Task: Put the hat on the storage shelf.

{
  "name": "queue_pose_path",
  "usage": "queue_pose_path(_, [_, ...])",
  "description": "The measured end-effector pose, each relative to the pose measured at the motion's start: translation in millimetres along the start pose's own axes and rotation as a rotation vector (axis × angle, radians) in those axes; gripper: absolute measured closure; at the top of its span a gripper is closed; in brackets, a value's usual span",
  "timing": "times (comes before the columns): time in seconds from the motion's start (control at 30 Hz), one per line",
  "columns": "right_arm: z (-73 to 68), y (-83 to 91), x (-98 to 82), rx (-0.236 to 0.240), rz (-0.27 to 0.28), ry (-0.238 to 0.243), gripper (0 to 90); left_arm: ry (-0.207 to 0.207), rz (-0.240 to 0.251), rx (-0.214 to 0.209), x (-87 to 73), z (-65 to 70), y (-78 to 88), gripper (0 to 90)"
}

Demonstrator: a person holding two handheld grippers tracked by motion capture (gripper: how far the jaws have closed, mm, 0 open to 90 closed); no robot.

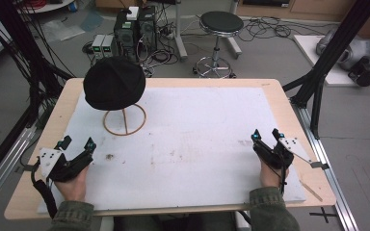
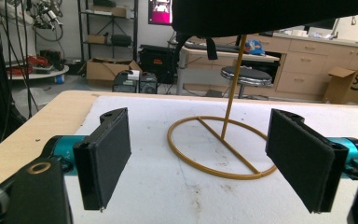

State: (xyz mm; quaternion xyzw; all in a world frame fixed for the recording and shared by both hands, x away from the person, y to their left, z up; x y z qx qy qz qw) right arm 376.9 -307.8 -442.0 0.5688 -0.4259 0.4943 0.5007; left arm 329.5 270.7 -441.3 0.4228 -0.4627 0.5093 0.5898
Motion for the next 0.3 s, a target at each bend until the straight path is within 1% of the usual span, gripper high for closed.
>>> queue_pose_path(0.3, [0.0,-1.7,-2.5,0.008,-0.021,-0.003,27.5,0.005,-0.010,-0.004,-1.3,-0.4,-1.1,22.3])
Point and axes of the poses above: each handheld gripper's, and its own axes: y roughly backward along the jaws, x roughly out of its top, z roughly to its right, the point moved 7 cm from there along -y, roughly forward along the jaws, and after that the axes turned 6 degrees about y, right-handed, at the moved point
